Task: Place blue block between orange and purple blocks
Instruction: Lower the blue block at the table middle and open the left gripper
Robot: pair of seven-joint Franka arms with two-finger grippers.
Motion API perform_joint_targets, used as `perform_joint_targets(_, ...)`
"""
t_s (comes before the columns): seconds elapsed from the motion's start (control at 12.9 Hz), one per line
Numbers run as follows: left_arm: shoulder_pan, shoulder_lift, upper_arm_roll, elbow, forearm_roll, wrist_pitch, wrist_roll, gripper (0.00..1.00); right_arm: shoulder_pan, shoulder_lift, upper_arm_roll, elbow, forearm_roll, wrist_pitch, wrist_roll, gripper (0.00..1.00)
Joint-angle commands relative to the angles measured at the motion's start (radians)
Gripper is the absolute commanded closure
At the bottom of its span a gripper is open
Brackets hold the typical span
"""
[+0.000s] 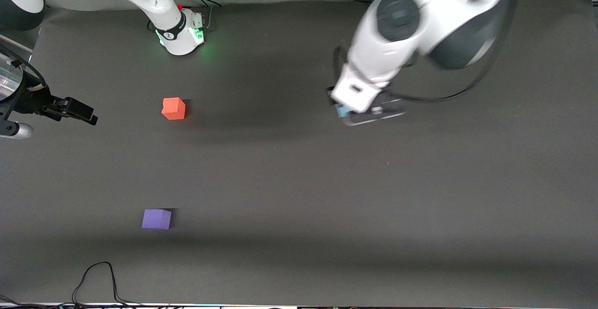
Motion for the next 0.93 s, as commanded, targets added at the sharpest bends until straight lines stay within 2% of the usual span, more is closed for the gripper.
perform_joint_targets(0.0,-0.107,0.16,0.011,0.087,0.05,0.066,-0.073,0.86,0.013,-0.007,-0.012,-0.006,0.003,0.007,-0.016,0.0)
perform_joint_targets(0.15,-0.183,0.258,0.029,0.088,0.122,0.182,-0.197,0.86,0.013,-0.007,-0.012,-0.006,0.003,0.007,-0.014,0.0)
perform_joint_targets(0.31,-0.222,0.352,0.035,0.088,0.155,0.288,-0.209,0.85,0.014,-0.007,-0.012,-0.006,0.003,0.007,-0.006,0.0)
perform_joint_targets(0.39,-0.242,0.388,0.064,0.087,0.176,0.346,-0.209,0.85,0.014,-0.007,-0.012,-0.006,0.003,0.007,-0.006,0.0)
perform_joint_targets(0.62,-0.291,0.461,0.145,0.087,0.204,0.399,-0.193,0.84,0.014,-0.007,-0.012,-0.006,0.003,0.007,-0.006,0.0)
perform_joint_targets(0.77,-0.294,0.502,0.15,0.085,0.245,0.408,-0.19,0.82,0.014,-0.008,-0.012,-0.006,0.003,0.007,-0.006,0.0)
perform_joint_targets(0.85,-0.293,0.51,0.15,0.082,0.251,0.432,-0.191,0.77,0.014,-0.008,-0.012,-0.006,0.003,0.007,-0.006,0.0)
